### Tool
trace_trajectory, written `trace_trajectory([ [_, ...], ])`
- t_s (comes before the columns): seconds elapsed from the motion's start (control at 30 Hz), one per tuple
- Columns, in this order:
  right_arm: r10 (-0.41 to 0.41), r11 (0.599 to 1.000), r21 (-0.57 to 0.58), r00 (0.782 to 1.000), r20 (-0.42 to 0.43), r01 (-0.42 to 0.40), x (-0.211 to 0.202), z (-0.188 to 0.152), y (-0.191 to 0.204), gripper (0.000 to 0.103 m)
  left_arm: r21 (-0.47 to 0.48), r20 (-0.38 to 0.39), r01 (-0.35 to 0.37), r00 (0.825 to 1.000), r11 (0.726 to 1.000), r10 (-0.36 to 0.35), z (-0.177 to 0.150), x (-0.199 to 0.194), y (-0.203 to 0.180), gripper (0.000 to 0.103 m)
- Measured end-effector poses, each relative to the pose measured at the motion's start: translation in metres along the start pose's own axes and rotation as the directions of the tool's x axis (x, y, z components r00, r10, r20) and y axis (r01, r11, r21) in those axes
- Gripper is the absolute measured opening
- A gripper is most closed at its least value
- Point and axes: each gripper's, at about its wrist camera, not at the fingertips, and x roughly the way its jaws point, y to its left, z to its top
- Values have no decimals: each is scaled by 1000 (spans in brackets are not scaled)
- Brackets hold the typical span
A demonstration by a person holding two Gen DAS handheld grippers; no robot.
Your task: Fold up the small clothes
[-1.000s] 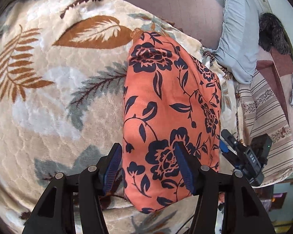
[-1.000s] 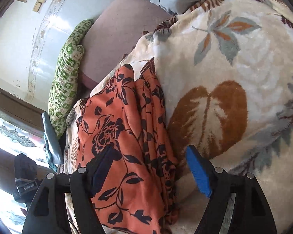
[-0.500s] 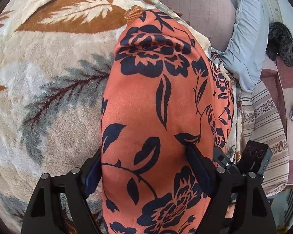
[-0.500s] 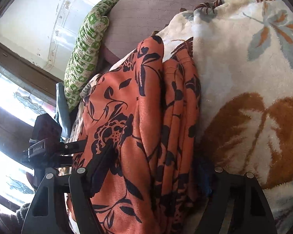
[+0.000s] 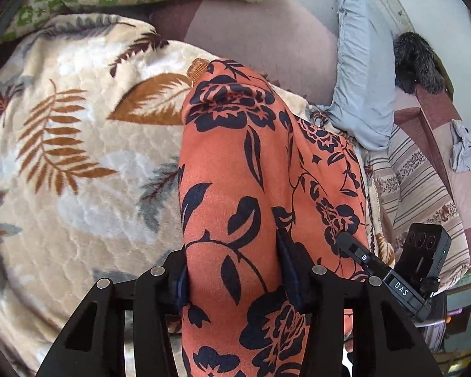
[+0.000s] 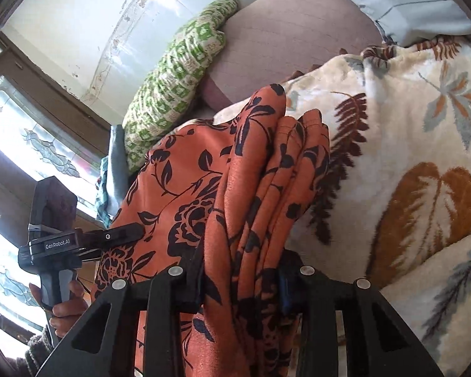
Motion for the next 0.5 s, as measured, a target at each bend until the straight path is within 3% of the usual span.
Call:
trace_trajectory([
  [0.17,-1,1000,-18,999,-43,1,34,-23,33,37,12,47,-105,993,994,105,-25,-29,39,49],
  [0.33,-80,996,-50,988,-135,74,76,-49,33,37,-13,-37,-185,982,983,185,-45,2,76,51],
  [0.43,-110,989,-109,984,-138,95,78,-56,28,46,-17,-16,-162,987,987,162,-53,13,90,61],
  [0.5,-109,989,-112,984,-143,93,75,-55,16,56,-10,4,-165,986,986,165,-53,18,98,76],
])
